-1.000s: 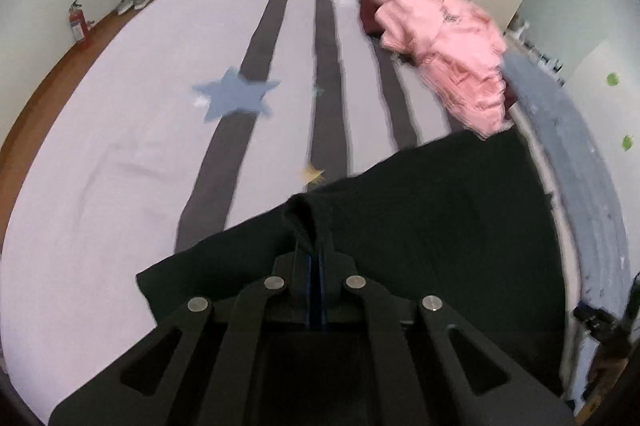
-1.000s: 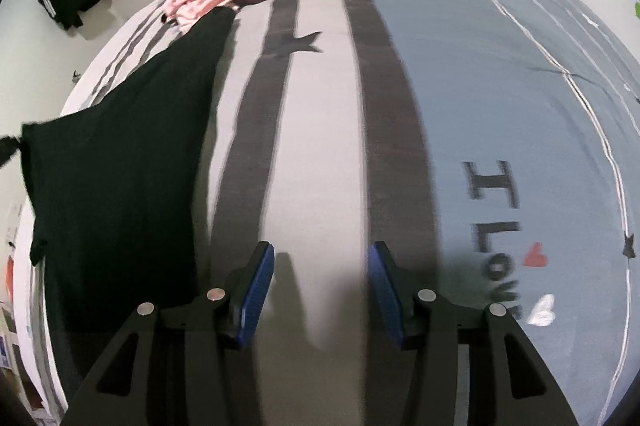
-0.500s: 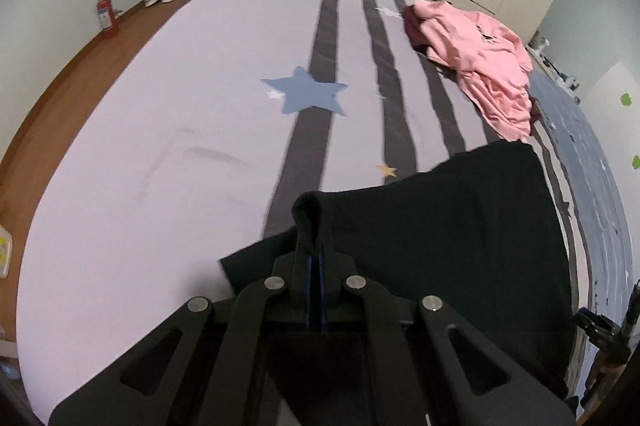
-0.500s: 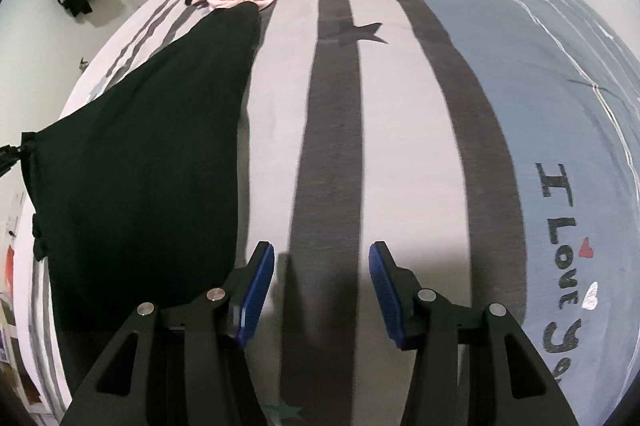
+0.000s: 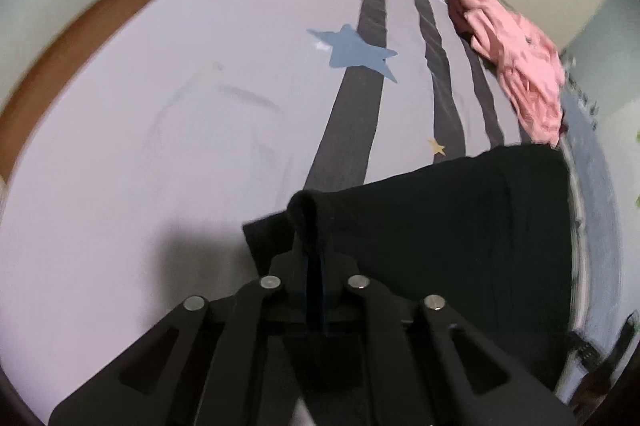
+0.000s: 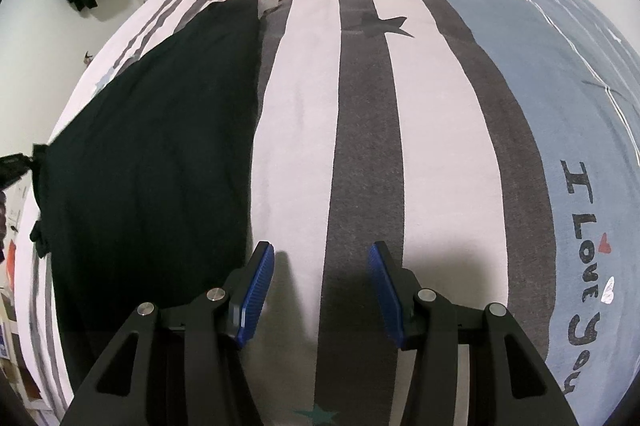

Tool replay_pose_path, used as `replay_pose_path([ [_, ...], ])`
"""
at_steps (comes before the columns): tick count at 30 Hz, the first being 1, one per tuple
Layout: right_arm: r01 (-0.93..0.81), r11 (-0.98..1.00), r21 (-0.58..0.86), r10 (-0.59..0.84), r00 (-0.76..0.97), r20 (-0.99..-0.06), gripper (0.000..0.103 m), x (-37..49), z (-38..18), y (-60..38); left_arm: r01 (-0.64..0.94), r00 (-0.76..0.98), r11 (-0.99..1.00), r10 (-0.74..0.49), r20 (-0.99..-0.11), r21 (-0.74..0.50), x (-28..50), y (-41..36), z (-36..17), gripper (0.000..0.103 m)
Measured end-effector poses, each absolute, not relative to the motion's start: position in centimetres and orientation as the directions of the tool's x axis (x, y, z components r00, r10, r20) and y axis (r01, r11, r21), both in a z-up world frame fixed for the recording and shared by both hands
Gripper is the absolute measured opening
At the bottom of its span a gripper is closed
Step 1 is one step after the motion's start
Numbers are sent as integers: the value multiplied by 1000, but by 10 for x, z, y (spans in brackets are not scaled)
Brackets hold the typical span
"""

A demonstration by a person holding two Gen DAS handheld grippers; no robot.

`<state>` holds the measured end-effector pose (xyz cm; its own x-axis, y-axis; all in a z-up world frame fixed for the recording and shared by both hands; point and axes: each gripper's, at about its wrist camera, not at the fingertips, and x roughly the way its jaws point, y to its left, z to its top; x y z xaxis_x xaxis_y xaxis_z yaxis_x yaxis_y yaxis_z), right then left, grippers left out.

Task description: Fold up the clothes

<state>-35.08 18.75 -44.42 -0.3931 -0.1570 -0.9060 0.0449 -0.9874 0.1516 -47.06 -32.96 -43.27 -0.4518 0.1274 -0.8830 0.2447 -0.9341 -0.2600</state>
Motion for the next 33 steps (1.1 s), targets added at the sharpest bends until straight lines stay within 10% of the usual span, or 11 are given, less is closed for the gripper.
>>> replay_pose_path([
  [4, 53, -987, 154, -162, -395, -904, 46, -349, -444, 186, 234, -547, -929, 118, -829, -286, -438, -332, -413, 51],
  [17, 62, -986, 156, -168, -387, -907, 46, -337, -450, 171, 91, -479, -925, 284, -831, -369, -332, -260, -435, 52],
  [24, 72, -987, 141, -158, -392, -906, 46, -336, -448, 169, 72, -489, -929, 284, -825, -363, -340, -250, -442, 36],
  [28, 67, -989, 135, -150, -398, -905, 46, -332, -449, 168, 43, -478, -952, 245, -844, -302, -343, -248, -447, 8],
  [33, 60, -989, 136, -148, -401, -904, 46, -328, -449, 167, 26, -522, -950, 253, -815, -311, -321, -261, -421, 6],
])
